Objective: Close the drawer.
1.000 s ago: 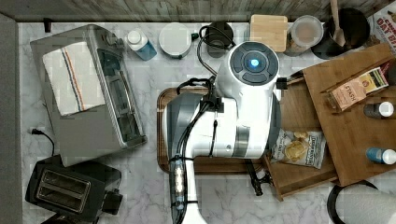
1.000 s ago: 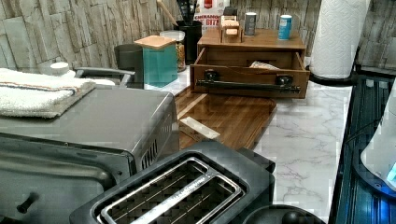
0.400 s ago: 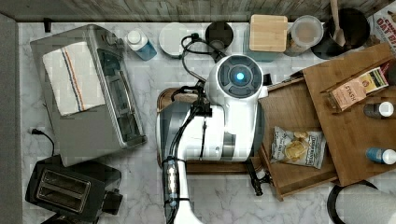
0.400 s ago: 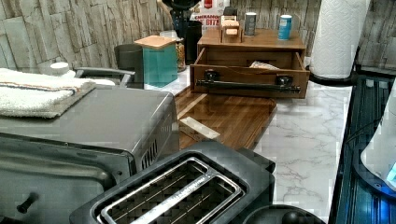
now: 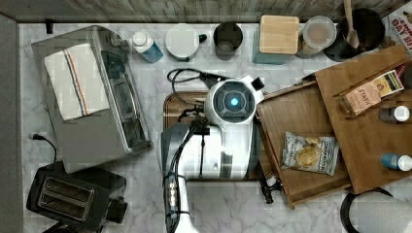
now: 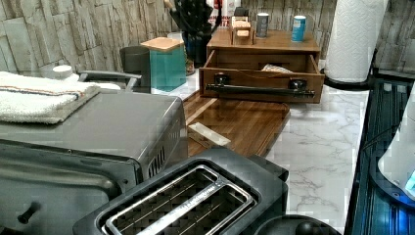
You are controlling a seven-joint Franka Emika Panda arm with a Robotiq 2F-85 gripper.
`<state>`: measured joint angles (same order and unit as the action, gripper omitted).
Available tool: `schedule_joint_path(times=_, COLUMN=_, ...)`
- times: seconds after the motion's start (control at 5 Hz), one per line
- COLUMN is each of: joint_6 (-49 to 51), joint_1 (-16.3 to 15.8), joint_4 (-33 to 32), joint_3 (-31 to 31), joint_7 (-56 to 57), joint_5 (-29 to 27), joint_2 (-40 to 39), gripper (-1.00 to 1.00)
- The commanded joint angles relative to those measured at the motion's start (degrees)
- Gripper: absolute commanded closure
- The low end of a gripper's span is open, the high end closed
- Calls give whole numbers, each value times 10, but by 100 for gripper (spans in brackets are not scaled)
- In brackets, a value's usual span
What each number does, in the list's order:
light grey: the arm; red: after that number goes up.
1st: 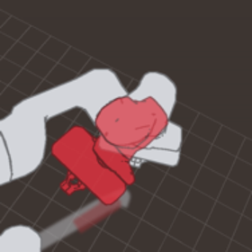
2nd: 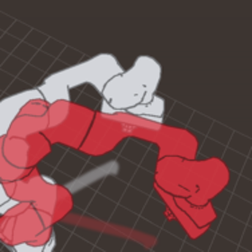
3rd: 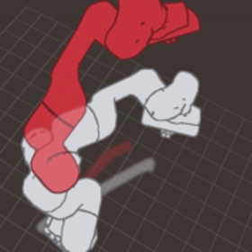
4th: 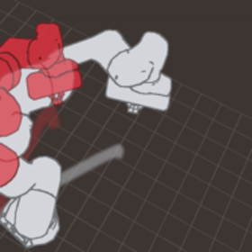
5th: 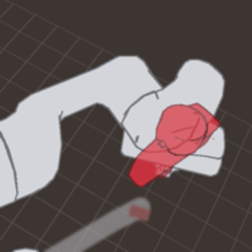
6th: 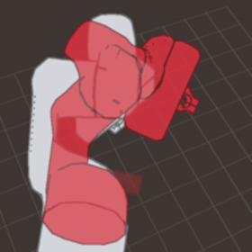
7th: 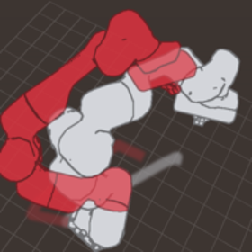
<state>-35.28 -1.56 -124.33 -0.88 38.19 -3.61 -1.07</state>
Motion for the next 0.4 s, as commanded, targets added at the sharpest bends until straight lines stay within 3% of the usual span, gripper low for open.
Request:
schedule_joint_path(times=0.2, joint_6=-114, joint_1=-9, joint_4=-157, joint_3=0, joint_7=198, joint_5=27, joint_2=72, gripper=100)
schedule_joint_path(times=0.4, joint_6=-132, joint_1=-2, joint_4=-177, joint_3=-1, joint_7=225, joint_5=53, joint_2=65, gripper=100)
